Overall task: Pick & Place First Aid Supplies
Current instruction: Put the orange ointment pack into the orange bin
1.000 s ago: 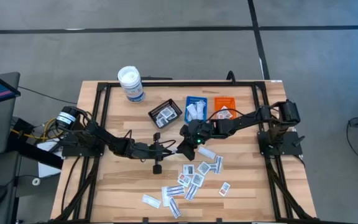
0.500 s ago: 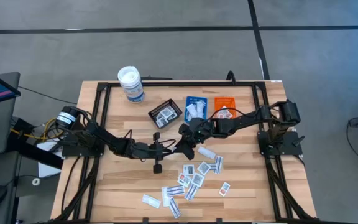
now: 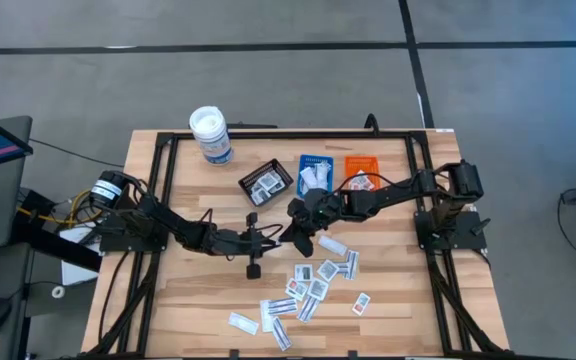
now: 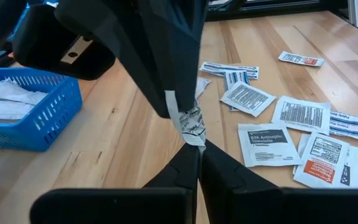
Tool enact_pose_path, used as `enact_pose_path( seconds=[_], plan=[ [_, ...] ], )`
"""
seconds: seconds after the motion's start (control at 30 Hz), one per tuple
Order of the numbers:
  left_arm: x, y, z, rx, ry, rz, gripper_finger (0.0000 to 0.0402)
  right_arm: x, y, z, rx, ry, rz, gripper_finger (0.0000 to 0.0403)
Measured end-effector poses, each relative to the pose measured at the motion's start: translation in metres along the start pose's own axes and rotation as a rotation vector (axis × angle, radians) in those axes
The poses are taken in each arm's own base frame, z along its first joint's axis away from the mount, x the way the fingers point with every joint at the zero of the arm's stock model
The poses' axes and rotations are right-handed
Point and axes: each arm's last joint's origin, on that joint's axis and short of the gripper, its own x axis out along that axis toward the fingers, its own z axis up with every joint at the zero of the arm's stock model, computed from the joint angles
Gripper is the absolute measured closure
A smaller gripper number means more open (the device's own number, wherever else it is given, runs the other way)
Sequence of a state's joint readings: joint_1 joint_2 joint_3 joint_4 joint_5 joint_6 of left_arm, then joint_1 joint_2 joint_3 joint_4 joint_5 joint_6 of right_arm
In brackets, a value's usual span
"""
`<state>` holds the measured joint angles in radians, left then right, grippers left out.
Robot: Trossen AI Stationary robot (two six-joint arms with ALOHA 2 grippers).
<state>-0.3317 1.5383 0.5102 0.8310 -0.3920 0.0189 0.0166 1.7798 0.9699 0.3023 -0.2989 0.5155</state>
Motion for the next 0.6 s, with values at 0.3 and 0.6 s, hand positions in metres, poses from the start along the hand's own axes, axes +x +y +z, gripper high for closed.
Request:
enact_pose_path(
  seconds=[0.3, 0.6],
  plan=[
    [0.0, 0.0, 0.0, -0.001, 0.0, 0.004, 0.0394, -0.003, -0.006, 0.008, -0.026, -0.012, 0.0, 0.0391],
    [0.0, 0.0, 0.0, -0.023, 0.001, 0.001, 0.0392, -0.006, 0.004, 0.02, -0.103, 0.003, 0.04, 0.0401]
  ],
)
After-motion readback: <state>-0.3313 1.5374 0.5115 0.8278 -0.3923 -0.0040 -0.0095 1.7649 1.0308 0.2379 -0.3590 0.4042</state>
